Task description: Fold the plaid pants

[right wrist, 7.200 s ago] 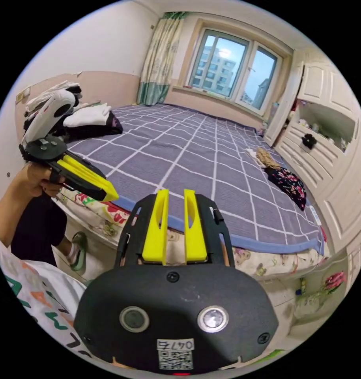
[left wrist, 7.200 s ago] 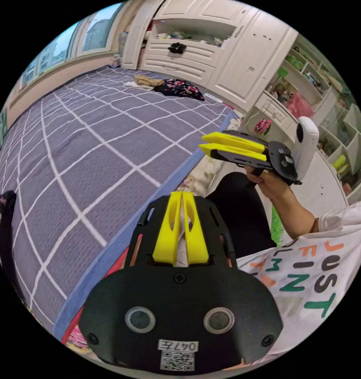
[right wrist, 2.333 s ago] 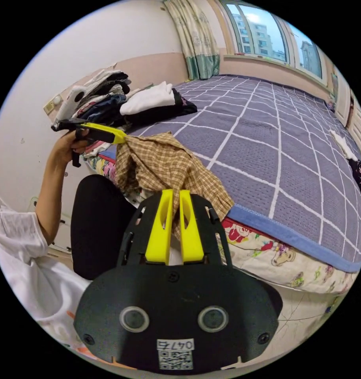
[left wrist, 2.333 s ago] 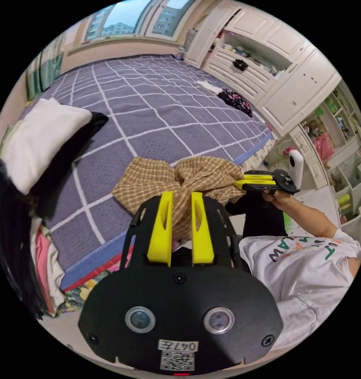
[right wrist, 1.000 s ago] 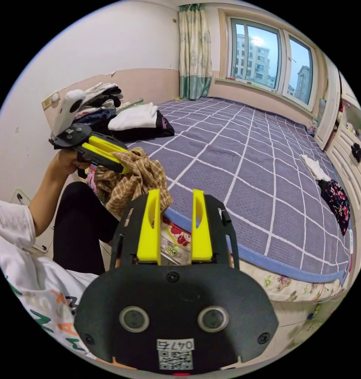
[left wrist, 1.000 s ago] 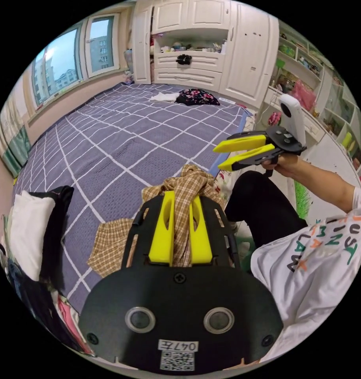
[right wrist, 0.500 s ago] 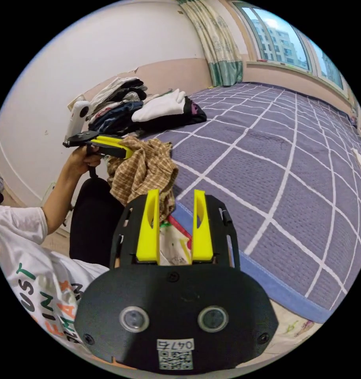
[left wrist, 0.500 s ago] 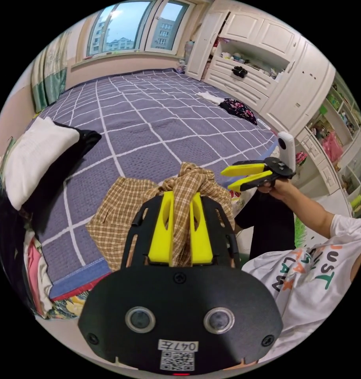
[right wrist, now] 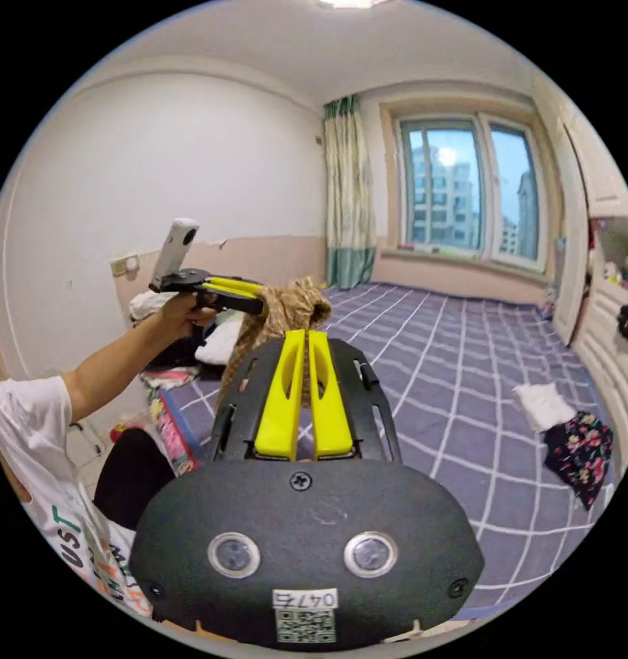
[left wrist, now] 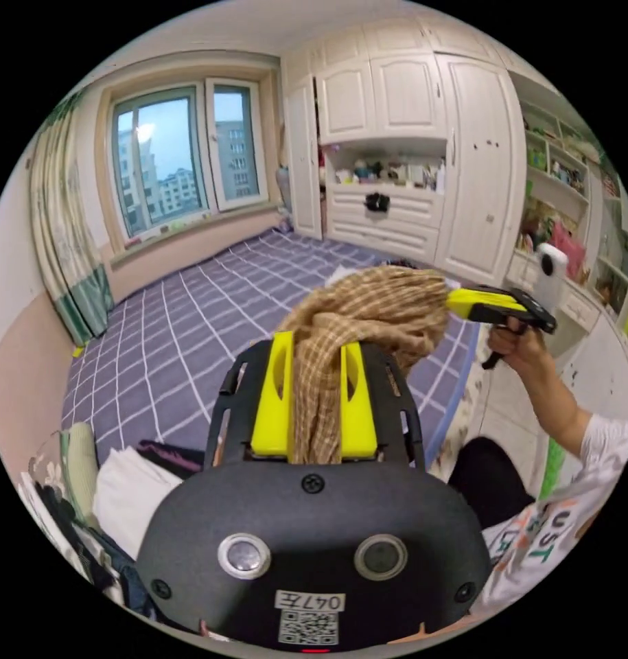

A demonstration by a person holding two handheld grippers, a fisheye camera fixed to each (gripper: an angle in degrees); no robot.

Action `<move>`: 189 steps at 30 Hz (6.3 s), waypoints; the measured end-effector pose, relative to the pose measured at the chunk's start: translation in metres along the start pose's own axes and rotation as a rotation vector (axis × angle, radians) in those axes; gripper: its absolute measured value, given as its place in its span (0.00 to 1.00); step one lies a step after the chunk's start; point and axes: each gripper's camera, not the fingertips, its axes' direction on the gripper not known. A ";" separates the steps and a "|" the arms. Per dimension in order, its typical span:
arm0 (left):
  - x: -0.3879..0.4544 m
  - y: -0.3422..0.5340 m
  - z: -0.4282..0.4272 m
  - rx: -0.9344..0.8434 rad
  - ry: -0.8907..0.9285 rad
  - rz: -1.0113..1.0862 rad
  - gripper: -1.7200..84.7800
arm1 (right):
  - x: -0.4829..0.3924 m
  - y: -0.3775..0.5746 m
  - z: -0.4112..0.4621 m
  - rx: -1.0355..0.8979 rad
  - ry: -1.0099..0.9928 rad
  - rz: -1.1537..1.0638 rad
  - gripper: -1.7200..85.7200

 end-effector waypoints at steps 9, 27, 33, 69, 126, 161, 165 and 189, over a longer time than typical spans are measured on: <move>-0.024 -0.031 0.000 -0.031 -0.002 -0.155 0.09 | -0.077 -0.064 -0.045 -0.063 0.024 -0.207 0.02; -0.004 0.215 0.096 -0.431 -0.016 -0.439 0.18 | -0.193 0.187 0.134 -0.392 -0.135 -0.059 0.10; 0.009 0.250 0.132 -0.469 0.111 -0.516 0.11 | -0.142 0.175 0.097 -0.514 -0.052 -0.177 0.11; 0.075 -0.162 -0.037 -0.053 0.123 -0.066 0.04 | -0.079 -0.213 -0.185 -0.344 0.544 -0.258 0.03; -0.111 0.154 0.104 -0.314 -0.064 -0.356 0.14 | 0.042 0.198 0.069 -0.281 0.469 -0.094 0.11; -0.118 0.135 0.246 -0.613 -0.151 -0.065 0.07 | 0.293 0.244 0.188 -0.563 0.265 -0.049 0.02; -0.125 0.150 0.270 -0.674 -0.146 -0.079 0.13 | 0.299 0.276 0.216 -0.683 0.260 0.023 0.05; 0.048 0.250 0.112 -0.525 -0.088 0.050 0.20 | -0.043 0.379 -0.165 -0.535 0.046 -0.229 0.08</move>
